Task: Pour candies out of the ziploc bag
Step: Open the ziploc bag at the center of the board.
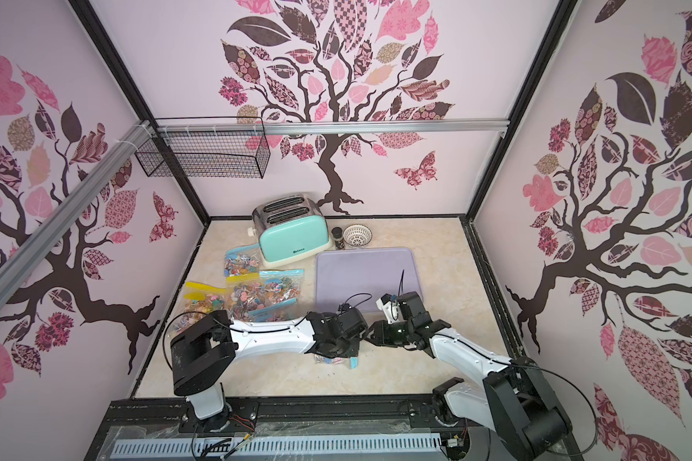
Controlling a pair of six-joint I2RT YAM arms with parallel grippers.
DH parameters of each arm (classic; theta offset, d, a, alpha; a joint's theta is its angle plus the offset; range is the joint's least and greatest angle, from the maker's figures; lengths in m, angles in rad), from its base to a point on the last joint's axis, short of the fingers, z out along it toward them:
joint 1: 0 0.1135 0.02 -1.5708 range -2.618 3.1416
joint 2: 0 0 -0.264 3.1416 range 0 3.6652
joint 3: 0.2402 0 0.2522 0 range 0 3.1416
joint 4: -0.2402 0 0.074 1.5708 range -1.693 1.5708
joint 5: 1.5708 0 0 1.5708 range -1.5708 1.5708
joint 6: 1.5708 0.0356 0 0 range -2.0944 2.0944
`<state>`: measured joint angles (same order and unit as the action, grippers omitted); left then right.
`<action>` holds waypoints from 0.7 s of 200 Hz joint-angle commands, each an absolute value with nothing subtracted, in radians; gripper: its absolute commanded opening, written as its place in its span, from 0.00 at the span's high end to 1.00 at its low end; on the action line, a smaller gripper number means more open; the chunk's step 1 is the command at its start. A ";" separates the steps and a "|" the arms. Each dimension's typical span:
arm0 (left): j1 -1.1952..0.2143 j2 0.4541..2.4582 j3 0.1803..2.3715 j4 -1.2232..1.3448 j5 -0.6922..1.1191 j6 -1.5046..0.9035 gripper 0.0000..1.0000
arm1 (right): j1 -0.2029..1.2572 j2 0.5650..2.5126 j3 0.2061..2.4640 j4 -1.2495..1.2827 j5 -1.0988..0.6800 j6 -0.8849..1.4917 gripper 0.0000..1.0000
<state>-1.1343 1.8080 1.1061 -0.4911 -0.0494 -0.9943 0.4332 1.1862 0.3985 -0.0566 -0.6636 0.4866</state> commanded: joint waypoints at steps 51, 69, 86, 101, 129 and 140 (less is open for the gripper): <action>-1.125 1.766 1.070 -0.387 -0.028 -0.995 1.00 | 0.494 1.256 0.410 0.003 -0.698 0.487 0.63; -1.126 1.755 1.062 -0.385 -0.028 -0.999 1.00 | 0.495 1.286 0.416 0.016 -0.683 0.488 0.64; -1.125 1.746 1.056 -0.384 -0.028 -1.003 1.00 | 0.495 1.320 0.422 0.033 -0.678 0.490 0.65; -1.126 1.738 1.049 -0.383 -0.028 -1.005 1.00 | 0.497 1.352 0.431 0.052 -0.695 0.491 0.66; -1.125 1.734 1.045 -0.380 -0.029 -1.005 1.00 | 0.495 1.404 0.455 0.075 -0.714 0.489 0.68; -1.126 1.732 1.045 -0.382 -0.028 -1.004 1.00 | 0.496 1.418 0.464 0.083 -0.717 0.490 0.69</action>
